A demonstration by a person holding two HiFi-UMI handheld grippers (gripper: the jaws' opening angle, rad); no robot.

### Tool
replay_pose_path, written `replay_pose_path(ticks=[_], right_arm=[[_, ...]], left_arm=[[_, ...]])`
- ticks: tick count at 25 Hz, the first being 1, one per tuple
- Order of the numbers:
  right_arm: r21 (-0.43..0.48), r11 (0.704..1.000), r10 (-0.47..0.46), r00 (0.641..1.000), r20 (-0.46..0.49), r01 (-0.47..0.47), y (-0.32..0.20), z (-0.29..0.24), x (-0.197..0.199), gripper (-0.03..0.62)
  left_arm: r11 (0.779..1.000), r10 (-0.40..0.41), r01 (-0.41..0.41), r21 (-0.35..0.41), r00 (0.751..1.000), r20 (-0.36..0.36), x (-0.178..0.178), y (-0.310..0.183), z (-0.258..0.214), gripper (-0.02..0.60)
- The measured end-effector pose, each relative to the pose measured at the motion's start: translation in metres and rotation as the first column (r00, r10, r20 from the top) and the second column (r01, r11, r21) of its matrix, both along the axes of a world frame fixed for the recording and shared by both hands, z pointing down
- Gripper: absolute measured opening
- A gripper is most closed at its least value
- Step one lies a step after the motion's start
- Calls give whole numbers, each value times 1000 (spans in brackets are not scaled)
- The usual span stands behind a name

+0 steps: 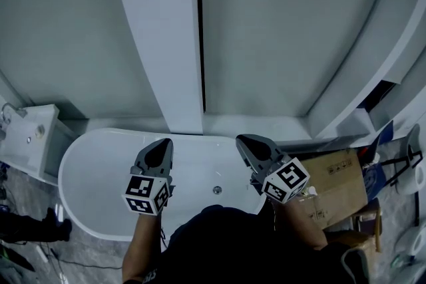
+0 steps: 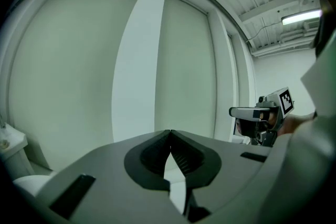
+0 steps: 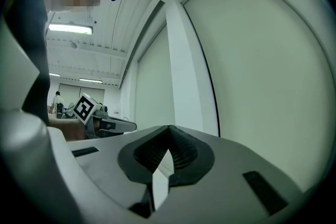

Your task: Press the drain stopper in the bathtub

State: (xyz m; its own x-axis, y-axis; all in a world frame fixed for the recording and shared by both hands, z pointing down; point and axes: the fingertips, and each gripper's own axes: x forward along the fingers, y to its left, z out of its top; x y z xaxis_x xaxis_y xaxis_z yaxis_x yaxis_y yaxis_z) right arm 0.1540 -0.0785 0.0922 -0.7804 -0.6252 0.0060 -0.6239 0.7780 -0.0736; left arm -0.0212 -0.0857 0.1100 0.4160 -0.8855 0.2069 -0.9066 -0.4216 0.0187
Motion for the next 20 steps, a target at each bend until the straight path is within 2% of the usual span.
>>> replay_pose_path(ticks=[8,13,20], right_arm=[[-23,1000,-9,1000,18,9,-12,4,-16,11],[-43,999,1,1000,13,0,-14,8,-19,11],[-32,999,-8,1000,11,8,-5,5,-13,12]], left_arm=[[1000,-12,12,2,1000,8,-16,-14,-1,11],[1000,-18,18,-6,1000,-17,-23,-15,0,11],[1000,-18,18,0,1000,-18,-16,-11,-1,11]])
